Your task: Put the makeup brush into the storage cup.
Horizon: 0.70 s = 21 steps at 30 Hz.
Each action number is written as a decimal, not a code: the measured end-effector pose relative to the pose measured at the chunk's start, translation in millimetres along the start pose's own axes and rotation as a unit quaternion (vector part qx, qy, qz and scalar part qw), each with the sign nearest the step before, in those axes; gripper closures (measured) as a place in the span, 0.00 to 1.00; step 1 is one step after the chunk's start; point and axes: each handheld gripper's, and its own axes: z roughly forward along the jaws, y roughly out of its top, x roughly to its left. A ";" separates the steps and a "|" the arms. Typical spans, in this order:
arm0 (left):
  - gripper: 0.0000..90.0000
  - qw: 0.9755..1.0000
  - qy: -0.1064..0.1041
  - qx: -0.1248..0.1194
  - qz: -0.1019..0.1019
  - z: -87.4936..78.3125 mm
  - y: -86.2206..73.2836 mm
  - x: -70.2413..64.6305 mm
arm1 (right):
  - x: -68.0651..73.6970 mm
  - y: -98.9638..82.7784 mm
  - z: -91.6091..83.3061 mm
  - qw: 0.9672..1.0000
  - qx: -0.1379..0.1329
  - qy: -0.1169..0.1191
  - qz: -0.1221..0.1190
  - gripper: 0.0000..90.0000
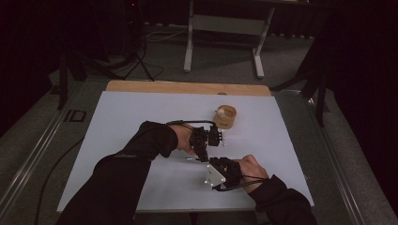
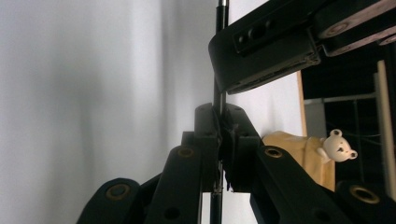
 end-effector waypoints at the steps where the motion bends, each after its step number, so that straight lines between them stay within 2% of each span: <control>1: 0.95 1.000 0.005 -0.002 0.004 0.5 0.2 -1.3 | -0.8 0.2 -0.1 1.000 0.001 0.004 -0.001 0.95; 2: 0.95 1.000 0.011 -0.006 0.012 0.4 0.0 -1.4 | -0.8 0.0 0.0 1.000 0.003 0.002 -0.002 0.95; 4: 0.95 1.000 0.011 -0.006 0.012 0.4 0.0 -1.4 | -1.4 -0.8 0.0 1.000 0.004 0.003 -0.001 0.95; 5: 0.93 0.999 0.024 -0.032 0.015 -4.2 -1.3 -1.6 | -3.8 -3.2 -0.9 1.000 0.003 -0.001 0.003 0.95; 8: 0.80 0.998 0.044 -0.049 0.008 -9.7 -3.3 -0.3 | -6.9 -5.9 -2.2 1.000 0.004 0.000 0.017 0.95; 9: 0.76 0.998 0.044 -0.049 0.008 -9.7 -3.3 -0.3 | -6.9 -5.9 -2.2 1.000 0.004 0.000 0.017 0.95; 10: 0.76 0.997 0.050 -0.055 0.005 -11.2 -4.3 0.4 | -7.8 -6.6 -2.4 1.000 0.005 0.000 0.018 0.95; 11: 0.71 0.996 0.057 -0.063 -0.003 -14.5 -7.3 0.9 | -9.5 -8.0 -3.4 1.000 0.004 0.005 0.028 0.95; 12: 0.65 0.996 0.057 -0.063 -0.003 -14.5 -7.3 0.9 | -9.8 -8.7 -3.3 1.000 0.005 0.005 0.030 0.95; 13: 0.60 0.995 0.056 -0.085 -0.014 -19.5 -11.3 2.5 | -10.2 -9.4 -2.8 0.999 0.006 0.007 0.034 0.95; 14: 0.55 0.994 0.060 -0.095 -0.016 -22.7 -13.5 3.3 | -10.7 -10.2 -2.7 0.999 0.008 0.007 0.041 0.95; 15: 0.49 0.994 0.060 -0.095 -0.016 -22.7 -13.5 3.3 | -10.7 -10.2 -2.7 0.999 0.008 0.007 0.041 0.95; 16: 0.44 0.991 0.060 -0.114 -0.032 -28.2 -18.7 5.8 | -11.3 -11.8 -2.4 0.998 0.007 0.013 0.058 0.95; 17: 0.40 0.991 0.055 -0.118 -0.034 -30.3 -22.0 6.9 | -11.4 -12.6 -2.2 0.998 0.008 0.016 0.063 0.95; 19: 0.27 0.990 0.056 -0.126 -0.032 -32.7 -28.1 6.2 | -13.9 -14.0 -1.5 0.995 0.016 0.030 0.097 0.95; 21: 0.23 0.988 0.056 -0.134 -0.047 -35.1 -33.6 7.6 | -16.8 -16.3 -2.0 0.991 0.014 0.041 0.130 0.95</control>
